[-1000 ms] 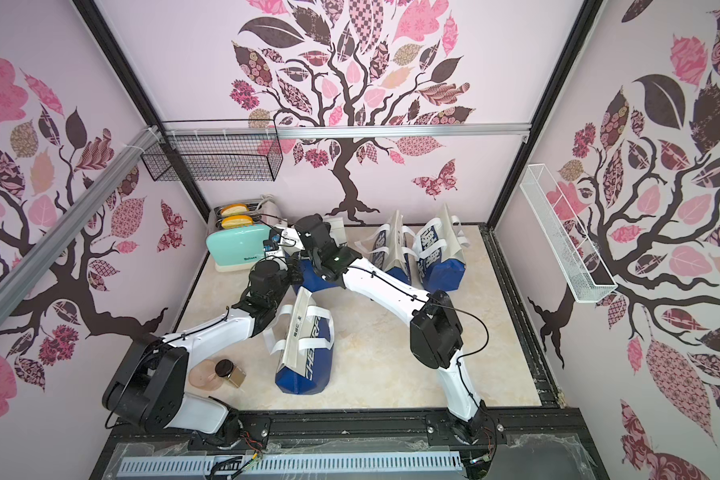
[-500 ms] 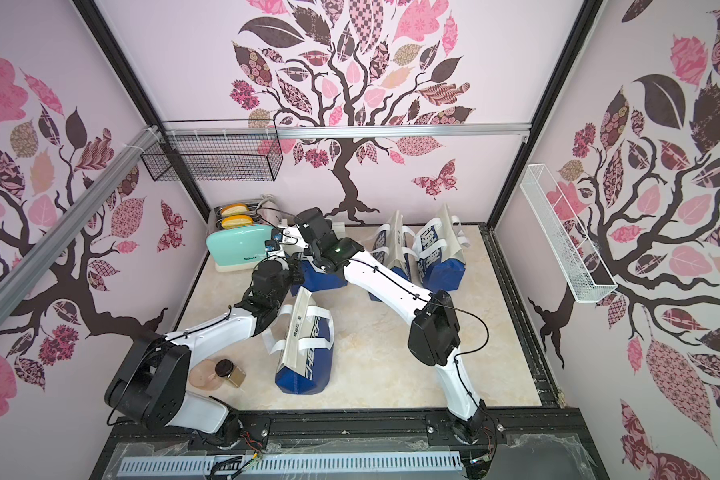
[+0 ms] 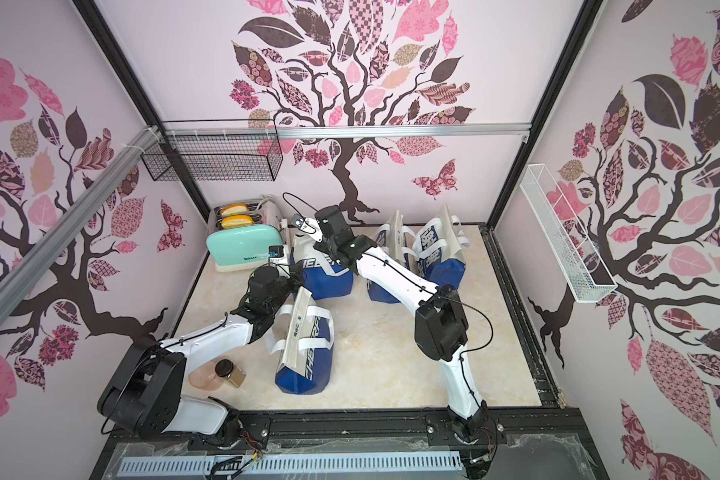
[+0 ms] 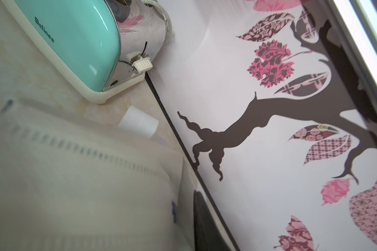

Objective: Open the takeout bag
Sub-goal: Open the takeout bag at the center of the board.

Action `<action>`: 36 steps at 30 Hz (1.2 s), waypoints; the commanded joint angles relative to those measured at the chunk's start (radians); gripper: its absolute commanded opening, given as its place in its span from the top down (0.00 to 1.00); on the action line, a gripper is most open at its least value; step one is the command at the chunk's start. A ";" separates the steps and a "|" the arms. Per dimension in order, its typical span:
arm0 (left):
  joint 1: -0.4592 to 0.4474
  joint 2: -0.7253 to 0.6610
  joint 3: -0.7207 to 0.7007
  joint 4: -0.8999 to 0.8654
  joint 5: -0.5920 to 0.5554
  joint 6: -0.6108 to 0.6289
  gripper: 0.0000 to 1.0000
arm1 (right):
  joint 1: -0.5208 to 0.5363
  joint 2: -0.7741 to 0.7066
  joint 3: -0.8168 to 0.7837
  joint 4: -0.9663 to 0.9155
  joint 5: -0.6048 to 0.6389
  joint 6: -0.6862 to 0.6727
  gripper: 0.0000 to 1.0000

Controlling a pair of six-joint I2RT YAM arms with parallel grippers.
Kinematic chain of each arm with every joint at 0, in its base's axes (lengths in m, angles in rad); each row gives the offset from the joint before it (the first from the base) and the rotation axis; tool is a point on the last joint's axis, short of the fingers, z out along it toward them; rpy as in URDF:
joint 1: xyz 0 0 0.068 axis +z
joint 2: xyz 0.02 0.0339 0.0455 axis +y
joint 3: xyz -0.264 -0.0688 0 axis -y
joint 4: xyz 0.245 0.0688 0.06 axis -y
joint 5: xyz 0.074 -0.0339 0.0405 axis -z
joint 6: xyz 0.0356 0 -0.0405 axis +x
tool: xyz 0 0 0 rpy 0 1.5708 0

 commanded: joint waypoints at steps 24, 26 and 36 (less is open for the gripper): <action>0.013 -0.025 -0.017 -0.078 0.007 0.000 1.00 | -0.054 -0.072 -0.238 0.152 0.050 0.216 0.49; 0.013 -0.024 -0.014 -0.078 0.008 -0.001 1.00 | -0.054 -0.082 -0.245 0.148 0.039 0.226 0.47; 0.012 -0.027 0.001 -0.088 0.002 -0.005 1.00 | -0.054 -0.148 -0.297 0.110 -0.085 0.338 0.41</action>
